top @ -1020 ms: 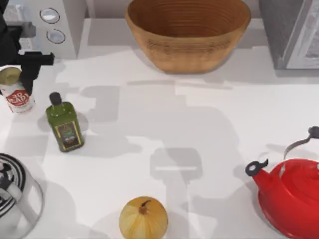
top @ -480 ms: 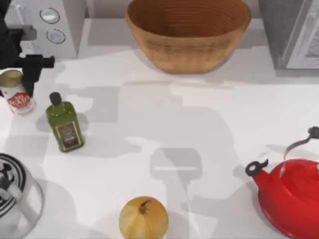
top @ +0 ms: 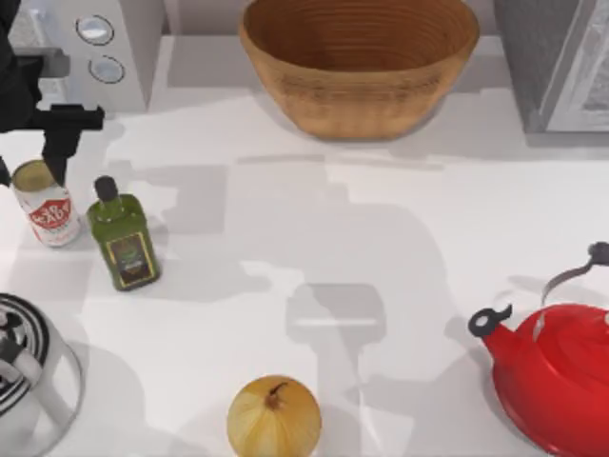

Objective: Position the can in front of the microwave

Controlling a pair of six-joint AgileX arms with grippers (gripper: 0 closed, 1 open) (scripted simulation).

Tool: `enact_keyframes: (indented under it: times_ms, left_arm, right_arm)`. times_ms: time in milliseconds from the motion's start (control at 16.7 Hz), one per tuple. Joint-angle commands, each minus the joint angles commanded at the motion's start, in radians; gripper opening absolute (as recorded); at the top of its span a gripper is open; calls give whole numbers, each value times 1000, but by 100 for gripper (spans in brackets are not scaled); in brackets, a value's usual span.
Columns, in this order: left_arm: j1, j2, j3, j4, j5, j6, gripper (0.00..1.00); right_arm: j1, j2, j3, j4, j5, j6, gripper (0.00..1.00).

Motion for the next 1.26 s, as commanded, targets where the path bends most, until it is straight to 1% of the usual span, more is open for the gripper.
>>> enact_keyframes:
  times_ms: [180,240,780,1260]
  left_arm:
    - [0,0,0,0,0,0,98]
    - [0,0,0,0,0,0,100]
    - [-2,0,3,-4,0,0,100]
    - [-3,-3,153,-156,0,-1,100]
  right_arm:
    - [0,0,0,0,0,0,100]
    - [0,0,0,0,0,0,100]
    - [0,0,0,0,0,0,100]
    - [0,0,0,0,0,0,100]
